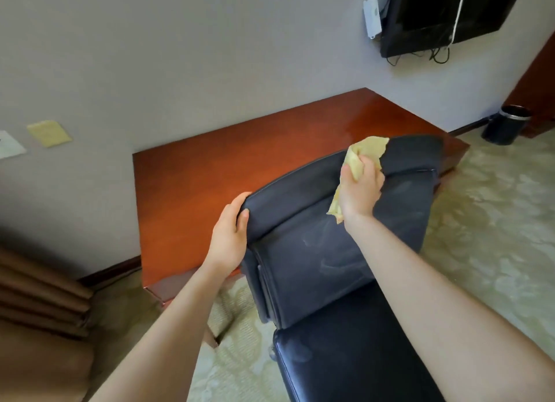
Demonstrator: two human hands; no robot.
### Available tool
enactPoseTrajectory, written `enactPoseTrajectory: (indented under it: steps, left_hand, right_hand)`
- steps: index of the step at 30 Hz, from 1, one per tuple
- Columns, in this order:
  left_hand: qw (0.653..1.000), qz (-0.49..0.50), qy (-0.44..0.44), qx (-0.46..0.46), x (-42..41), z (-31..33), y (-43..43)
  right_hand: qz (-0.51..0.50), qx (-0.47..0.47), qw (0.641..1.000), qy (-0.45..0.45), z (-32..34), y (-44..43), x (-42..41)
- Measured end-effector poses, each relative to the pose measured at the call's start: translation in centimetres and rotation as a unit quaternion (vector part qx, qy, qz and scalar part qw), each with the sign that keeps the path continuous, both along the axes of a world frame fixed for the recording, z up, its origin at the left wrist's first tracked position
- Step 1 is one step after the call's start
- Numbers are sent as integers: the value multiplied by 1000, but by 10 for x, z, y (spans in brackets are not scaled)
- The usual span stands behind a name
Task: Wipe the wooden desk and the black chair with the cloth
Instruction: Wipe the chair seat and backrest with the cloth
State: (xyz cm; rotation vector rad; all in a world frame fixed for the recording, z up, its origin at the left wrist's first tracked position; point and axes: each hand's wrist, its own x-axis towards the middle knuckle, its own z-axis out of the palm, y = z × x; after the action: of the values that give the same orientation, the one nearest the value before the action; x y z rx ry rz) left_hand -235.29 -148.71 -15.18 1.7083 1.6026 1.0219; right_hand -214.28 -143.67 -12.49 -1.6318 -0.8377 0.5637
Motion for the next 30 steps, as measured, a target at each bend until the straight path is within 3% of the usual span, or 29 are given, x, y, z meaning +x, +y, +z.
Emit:
enactPoseTrajectory:
  steps: [2,9,16,21,25,30]
  left_hand:
    - [1000,19,7,-13,-2,-1,-6]
    - [995,88,36,-25,-8,-7,-36]
    - [992,116,41,-10,-17,-16,-68]
    - [994,104,6,35,-18,-17,-90]
    - [993,106,-26,35,-17,-17,-102]
    - [992,107,-24,69,-17,-18,-109]
  right_hand:
    - [19,-19,998,-62,-5,3,-9]
    - [145,95,970,-172,-28,-33,-45]
    - [259,141,936,-192,-42,-87,-87]
    - [366,178,887,-218,-59,-135,-108]
    - [346,193,892,-217,-65,-147,-114]
    - [325,233,869,-291,-67,-138,-109]
